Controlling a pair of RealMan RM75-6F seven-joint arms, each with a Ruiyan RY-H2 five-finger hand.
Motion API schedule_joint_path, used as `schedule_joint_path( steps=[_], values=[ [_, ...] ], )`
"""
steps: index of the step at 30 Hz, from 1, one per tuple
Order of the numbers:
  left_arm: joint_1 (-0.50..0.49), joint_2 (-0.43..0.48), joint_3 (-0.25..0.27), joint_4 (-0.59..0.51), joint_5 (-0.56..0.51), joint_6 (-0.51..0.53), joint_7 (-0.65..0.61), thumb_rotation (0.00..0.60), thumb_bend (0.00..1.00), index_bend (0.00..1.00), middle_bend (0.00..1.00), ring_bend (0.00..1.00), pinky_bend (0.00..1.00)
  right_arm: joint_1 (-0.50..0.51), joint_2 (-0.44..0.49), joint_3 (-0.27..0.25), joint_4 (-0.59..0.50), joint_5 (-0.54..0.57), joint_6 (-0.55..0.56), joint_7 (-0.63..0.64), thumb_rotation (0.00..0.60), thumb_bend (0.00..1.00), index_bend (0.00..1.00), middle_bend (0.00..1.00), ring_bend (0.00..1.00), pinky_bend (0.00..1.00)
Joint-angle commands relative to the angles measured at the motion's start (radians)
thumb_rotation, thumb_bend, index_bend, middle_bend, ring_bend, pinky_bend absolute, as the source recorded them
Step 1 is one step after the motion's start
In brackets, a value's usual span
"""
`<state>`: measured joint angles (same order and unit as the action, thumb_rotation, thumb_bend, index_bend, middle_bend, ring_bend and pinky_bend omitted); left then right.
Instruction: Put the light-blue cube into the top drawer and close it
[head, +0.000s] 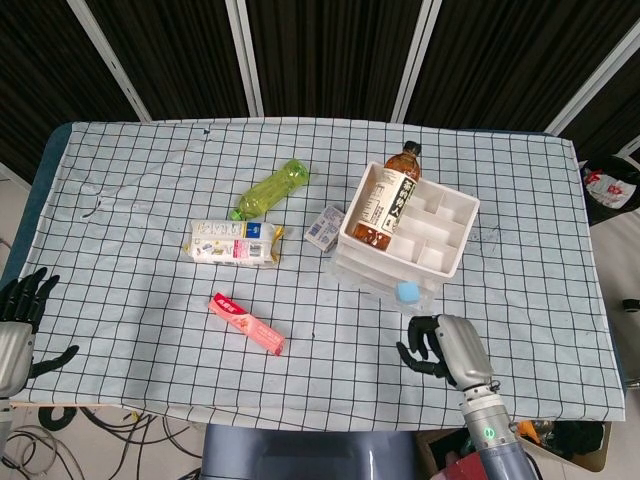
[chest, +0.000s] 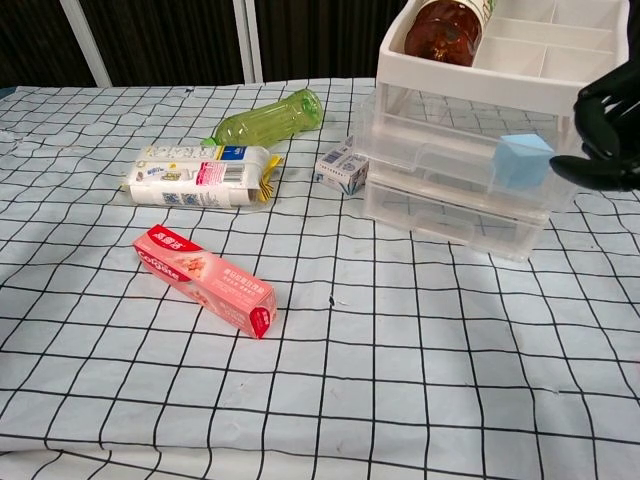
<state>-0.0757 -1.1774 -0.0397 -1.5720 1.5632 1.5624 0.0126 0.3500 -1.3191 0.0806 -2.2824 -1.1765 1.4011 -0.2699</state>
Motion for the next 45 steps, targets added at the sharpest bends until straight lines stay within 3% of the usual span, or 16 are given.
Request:
schedule_joint_path(
  steps=[1, 6, 24, 36, 45],
  values=[
    [0.0, 0.0, 0.001, -0.001, 0.001, 0.0, 0.001, 0.6, 0.02, 0.0, 0.0, 0.0, 0.0, 0.015, -0.055, 0.01, 0.031, 0.034, -0.025, -0.021, 0.6, 0.32, 0.76, 0.81, 0.87, 0.79],
    [-0.001, 0.0, 0.0, 0.002, -0.004, -0.004, 0.0, 0.6, 0.02, 0.0, 0.0, 0.0, 0.0, 0.036, -0.124, 0.037, 0.057, 0.094, -0.038, -0.043, 0.6, 0.32, 0.76, 0.81, 0.87, 0.79],
    [-0.006, 0.006, -0.009, 0.005, -0.025, -0.019, -0.014, 0.6, 0.02, 0.0, 0.0, 0.0, 0.0, 0.079, -0.293, 0.056, 0.1, 0.17, -0.059, -0.109, 0.6, 0.33, 0.76, 0.81, 0.87, 0.79],
    [-0.008, 0.003, -0.012, 0.004, -0.037, -0.028, -0.007, 0.6, 0.02, 0.0, 0.0, 0.0, 0.0, 0.137, -0.365, 0.172, 0.171, 0.306, -0.082, -0.116, 0.6, 0.34, 0.76, 0.81, 0.87, 0.79],
    [-0.009, 0.004, -0.012, 0.0, -0.045, -0.034, -0.005, 0.6, 0.02, 0.0, 0.0, 0.0, 0.0, 0.174, -0.402, 0.218, 0.219, 0.387, -0.093, -0.128, 0.6, 0.34, 0.76, 0.81, 0.87, 0.79]
  ],
)
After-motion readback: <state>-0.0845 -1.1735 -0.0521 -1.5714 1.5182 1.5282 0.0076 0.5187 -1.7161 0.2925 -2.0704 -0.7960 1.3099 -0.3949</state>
